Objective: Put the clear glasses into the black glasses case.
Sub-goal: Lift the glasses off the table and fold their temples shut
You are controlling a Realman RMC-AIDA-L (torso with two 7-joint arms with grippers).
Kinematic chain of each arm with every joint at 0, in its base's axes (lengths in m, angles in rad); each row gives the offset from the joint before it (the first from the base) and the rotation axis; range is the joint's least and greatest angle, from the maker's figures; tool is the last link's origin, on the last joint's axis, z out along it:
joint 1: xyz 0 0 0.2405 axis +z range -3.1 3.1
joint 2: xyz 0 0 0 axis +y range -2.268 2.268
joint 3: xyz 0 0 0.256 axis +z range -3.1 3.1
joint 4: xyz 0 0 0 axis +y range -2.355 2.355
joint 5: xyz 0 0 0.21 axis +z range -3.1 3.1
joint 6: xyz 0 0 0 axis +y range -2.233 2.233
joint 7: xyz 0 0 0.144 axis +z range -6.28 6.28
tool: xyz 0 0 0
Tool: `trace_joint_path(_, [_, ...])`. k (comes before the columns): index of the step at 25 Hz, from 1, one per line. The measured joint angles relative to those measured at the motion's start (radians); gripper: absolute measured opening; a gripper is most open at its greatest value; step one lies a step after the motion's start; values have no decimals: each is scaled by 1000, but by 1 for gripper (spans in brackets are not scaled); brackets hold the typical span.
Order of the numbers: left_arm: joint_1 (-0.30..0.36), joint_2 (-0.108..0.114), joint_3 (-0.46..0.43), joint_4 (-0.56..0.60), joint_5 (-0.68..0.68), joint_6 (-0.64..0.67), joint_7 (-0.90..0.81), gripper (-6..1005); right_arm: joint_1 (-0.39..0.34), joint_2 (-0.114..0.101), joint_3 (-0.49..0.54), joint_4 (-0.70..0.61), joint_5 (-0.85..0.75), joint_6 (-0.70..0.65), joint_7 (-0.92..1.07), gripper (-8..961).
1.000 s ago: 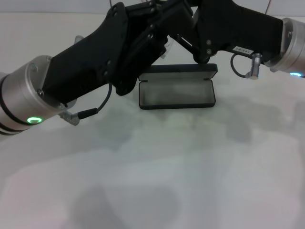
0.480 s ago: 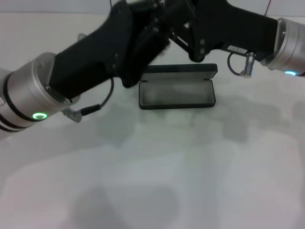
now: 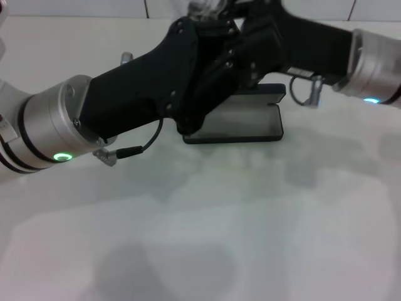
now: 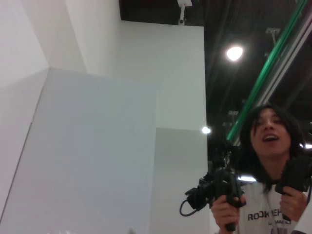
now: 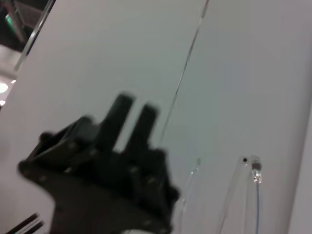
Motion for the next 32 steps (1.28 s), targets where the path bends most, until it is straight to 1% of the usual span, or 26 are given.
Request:
trace_joint_path(6, [7, -1, -11, -5, -25, -22, 3, 68, -11, 0, -85, -61, 2, 72, -10, 115])
trace_joint_path(9, [13, -1, -11, -12, -44, -29, 5, 68, -19, 0, -100, -76, 3, 89, -10, 115])
trace_joint_path(15, [13, 2, -11, -21, -51, -29, 7, 68, -33, 0, -95, -78, 23, 90, -28, 115])
trace_joint_path(23, [14, 8, -13, -11, -24, 60, 7, 68, -68, 0, -91, -78, 102, 82, -66, 115])
trace_joint_path(32, [15, 7, -13, -33, -30, 36, 43, 68, -76, 0, -91, -78, 118, 31, -73, 115])
